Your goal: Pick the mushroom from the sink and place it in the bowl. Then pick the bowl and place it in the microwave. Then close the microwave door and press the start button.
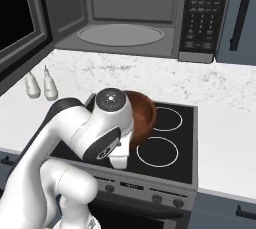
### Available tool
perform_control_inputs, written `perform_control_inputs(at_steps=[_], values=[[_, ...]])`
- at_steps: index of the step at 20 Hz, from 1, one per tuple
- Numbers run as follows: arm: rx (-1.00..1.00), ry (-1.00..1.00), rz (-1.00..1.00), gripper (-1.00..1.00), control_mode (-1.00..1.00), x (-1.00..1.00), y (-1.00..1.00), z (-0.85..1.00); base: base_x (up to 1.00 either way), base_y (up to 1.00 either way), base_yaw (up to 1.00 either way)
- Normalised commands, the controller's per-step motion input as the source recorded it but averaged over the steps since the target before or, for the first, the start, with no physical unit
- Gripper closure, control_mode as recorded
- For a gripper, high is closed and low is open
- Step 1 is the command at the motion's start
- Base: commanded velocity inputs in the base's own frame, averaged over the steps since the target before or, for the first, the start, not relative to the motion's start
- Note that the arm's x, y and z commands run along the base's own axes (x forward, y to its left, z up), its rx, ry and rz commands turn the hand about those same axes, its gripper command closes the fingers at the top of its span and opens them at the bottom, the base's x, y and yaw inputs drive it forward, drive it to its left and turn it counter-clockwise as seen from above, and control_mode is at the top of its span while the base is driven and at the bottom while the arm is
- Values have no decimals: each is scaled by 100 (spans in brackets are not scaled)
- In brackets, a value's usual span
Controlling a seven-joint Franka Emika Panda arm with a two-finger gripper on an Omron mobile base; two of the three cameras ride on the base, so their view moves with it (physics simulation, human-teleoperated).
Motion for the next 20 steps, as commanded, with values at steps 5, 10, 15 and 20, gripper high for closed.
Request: perform_control_inputs(at_steps=[5,10,15,20], values=[[10,-13,0,100,-100,-7,0,76,0,0,0],[5,-9,0,100,-100,4,17,75,0,0,0],[1,-11,0,100,-100,34,31,59,0,0,0],[0,-16,0,100,-100,59,41,38,0,0,0]])
